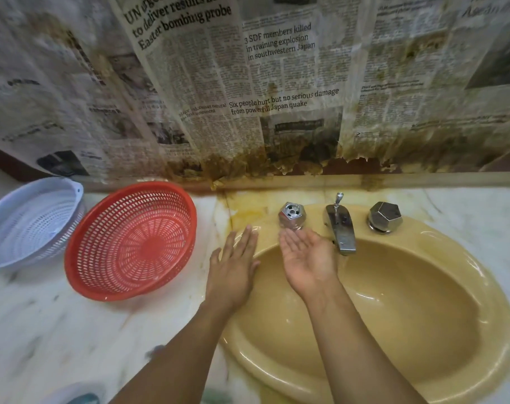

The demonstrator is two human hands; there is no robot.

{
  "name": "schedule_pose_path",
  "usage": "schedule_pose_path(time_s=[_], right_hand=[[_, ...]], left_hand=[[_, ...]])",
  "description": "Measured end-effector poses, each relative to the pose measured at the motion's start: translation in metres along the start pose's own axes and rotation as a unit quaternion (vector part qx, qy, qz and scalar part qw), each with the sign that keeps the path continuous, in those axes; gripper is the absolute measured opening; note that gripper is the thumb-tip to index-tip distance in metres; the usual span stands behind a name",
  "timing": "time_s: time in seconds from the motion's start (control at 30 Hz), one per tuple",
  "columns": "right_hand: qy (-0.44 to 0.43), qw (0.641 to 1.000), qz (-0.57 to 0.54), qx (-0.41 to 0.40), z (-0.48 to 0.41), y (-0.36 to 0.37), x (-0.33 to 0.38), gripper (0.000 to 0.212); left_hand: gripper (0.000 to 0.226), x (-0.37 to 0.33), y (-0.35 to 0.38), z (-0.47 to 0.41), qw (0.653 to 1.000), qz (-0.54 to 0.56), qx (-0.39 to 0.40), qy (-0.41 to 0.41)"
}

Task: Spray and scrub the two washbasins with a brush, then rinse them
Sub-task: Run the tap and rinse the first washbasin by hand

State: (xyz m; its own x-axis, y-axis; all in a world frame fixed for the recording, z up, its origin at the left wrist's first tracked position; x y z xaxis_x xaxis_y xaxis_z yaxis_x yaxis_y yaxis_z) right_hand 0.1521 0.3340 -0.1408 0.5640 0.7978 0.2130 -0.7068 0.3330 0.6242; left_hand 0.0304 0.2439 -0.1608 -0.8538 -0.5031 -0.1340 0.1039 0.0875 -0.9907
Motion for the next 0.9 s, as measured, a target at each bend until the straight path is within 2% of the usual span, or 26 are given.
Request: schedule_pose_path(time_s=[0.2,0.33,0.43,0.53,0.63,0.73,0.9], right_hand=[[-0.009,0.995,-0.030,-0.094,-0.003,-0.085,0.038,0.045],[-0.015,0.991,-0.052,-0.123,-0.011,-0.115,0.067,0.045],[0.014,0.995,-0.040,-0.092,-0.014,-0.094,0.051,0.042],[0.052,0.998,0.030,-0.006,-0.007,-0.041,0.011,0.039],[0.045,0.995,0.080,0.032,-0.004,-0.001,-0.016,0.037],[0.004,0.997,0.083,-0.008,-0.004,-0.008,-0.008,0.043],[-0.010,0.995,0.013,-0.098,-0.005,-0.082,0.039,0.040]], left_hand=[[0.059,0.016,-0.002,0.046,0.994,0.055,-0.036,-0.088],[0.057,0.018,-0.004,0.058,0.988,0.086,-0.060,-0.116],[0.054,0.020,-0.006,0.059,0.983,0.106,-0.080,-0.128],[0.050,0.021,-0.010,0.061,0.977,0.127,-0.107,-0.131],[0.049,0.022,-0.011,0.064,0.974,0.144,-0.122,-0.125],[0.049,0.023,-0.012,0.065,0.971,0.156,-0.132,-0.126],[0.048,0.025,-0.011,0.066,0.966,0.171,-0.144,-0.128]])
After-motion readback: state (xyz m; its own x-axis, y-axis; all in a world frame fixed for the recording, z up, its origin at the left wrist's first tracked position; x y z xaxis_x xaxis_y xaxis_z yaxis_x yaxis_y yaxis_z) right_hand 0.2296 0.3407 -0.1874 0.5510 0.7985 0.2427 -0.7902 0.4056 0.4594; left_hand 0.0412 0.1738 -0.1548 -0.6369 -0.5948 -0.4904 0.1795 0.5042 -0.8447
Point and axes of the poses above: each hand's wrist, its own z-axis away from the middle knuckle, its own y-axis out of the palm, x = y × z, the point moved 10 cm from there along -z, towards the middle knuckle, and after that the axes turned 6 degrees about -x, right-handed, at the moved point
